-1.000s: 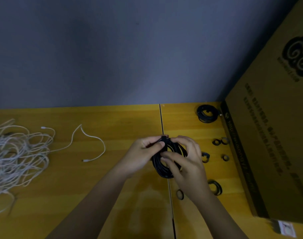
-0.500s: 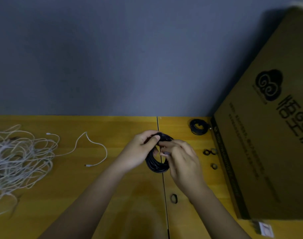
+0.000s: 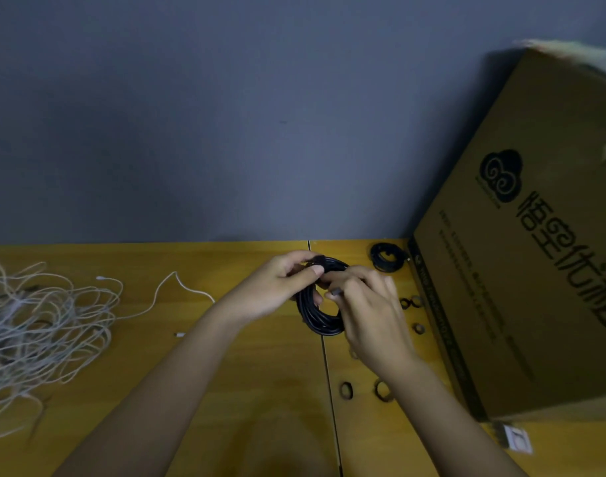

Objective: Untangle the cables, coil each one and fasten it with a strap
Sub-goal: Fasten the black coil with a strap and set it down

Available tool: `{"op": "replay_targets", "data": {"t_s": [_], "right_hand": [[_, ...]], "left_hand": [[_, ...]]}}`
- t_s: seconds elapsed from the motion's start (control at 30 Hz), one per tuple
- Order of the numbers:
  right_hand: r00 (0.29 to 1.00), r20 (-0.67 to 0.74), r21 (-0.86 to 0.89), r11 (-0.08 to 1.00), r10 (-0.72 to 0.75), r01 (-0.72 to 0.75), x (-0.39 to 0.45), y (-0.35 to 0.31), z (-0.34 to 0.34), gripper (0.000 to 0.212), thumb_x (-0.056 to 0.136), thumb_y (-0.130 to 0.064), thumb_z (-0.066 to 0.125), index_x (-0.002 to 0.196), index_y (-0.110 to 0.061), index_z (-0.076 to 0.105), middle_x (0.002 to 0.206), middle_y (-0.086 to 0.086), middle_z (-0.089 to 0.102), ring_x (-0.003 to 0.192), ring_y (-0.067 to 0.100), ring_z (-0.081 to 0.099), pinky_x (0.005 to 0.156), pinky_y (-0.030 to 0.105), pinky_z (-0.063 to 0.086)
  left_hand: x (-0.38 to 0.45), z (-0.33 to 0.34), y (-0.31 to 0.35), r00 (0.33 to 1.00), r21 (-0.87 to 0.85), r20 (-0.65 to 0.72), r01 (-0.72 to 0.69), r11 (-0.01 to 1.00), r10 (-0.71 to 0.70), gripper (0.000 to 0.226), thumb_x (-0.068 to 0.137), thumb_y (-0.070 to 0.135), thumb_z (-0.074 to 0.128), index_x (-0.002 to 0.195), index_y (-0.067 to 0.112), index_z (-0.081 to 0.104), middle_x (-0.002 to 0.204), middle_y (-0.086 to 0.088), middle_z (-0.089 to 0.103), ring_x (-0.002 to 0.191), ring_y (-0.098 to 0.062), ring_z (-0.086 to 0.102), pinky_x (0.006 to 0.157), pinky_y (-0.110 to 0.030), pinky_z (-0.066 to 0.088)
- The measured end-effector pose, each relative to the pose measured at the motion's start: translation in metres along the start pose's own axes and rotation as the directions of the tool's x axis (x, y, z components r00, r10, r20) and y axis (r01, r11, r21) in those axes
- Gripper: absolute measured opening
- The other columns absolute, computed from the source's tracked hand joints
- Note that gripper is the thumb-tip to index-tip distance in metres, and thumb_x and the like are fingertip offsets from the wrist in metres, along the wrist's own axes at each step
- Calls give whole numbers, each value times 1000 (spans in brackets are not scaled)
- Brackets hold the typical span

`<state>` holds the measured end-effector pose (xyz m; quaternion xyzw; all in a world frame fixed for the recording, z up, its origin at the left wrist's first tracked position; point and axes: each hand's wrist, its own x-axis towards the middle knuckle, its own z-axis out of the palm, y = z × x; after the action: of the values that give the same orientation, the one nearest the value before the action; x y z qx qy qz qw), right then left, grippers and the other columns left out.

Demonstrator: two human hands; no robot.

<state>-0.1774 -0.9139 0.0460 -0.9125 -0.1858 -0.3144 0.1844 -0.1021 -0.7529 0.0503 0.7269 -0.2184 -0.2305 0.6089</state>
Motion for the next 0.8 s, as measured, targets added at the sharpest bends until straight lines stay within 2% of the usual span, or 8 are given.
{"op": "replay_targets", "data": {"t_s": [0.13,0.23,0.37,0.5,0.6,0.67,0.73,0.8], "right_hand": [[998,10,48,997,-61,60,1,1,-5,20,92,-14,50,82,-3,64,106,4,69,102,18,51,82,30,37],[992,22,115,986,-122,119,1,5,-9,18,94,-14,54,86,-3,67,107,3,69,103,20,60,91,32,45],[988,-12,83,984,-157,157,4,7,-8,5,89,-9,65,91,-5,68,97,3,68,94,18,63,102,33,43],[988,-38,105,983,-148,151,16,10,-14,7,89,-11,66,92,-6,70,97,3,67,94,19,63,89,35,49],[996,-74,207,978,45,-29,29,12,-20,13,89,-17,64,91,-7,72,94,1,63,88,13,59,76,27,49],[970,-51,318,924,239,-211,37,11,-21,11,86,-15,67,88,-6,73,90,-4,60,86,4,57,75,22,49],[923,1,404,845,384,-351,46,11,-19,6,84,-11,70,81,-7,73,85,-8,59,82,1,57,73,16,46],[880,47,468,768,473,-438,53,12,-19,10,83,-9,71,73,-8,70,81,-7,59,76,0,56,69,12,43]], "left_hand": [[-2,-3,7,1000,-59,4,29,998,-28,17,97,19,54,109,16,64,84,0,72,72,-15,70,73,-28,58],[0,-4,9,996,26,-84,-14,1000,16,14,96,19,56,101,15,68,77,-7,71,63,-13,68,69,-27,55],[5,-1,9,981,73,-167,-86,994,97,18,95,13,57,94,24,72,74,7,71,65,-9,63,68,-24,51],[2,3,10,990,179,-49,-119,977,129,20,97,16,54,97,29,69,67,12,67,62,-9,63,69,-28,50],[-2,6,9,991,225,-26,-122,967,131,20,98,20,52,98,34,68,67,20,65,56,-1,60,56,-17,43],[-3,7,11,987,262,-22,-146,954,157,18,98,21,51,98,23,69,65,11,62,51,5,55,49,-11,34],[-4,6,15,984,301,6,-172,938,179,22,99,23,49,100,10,67,70,3,56,53,4,53,50,-12,32],[-4,5,19,983,331,30,-179,926,180,25,99,26,48,103,10,66,77,-2,58,63,-4,55,60,-19,36]]}}
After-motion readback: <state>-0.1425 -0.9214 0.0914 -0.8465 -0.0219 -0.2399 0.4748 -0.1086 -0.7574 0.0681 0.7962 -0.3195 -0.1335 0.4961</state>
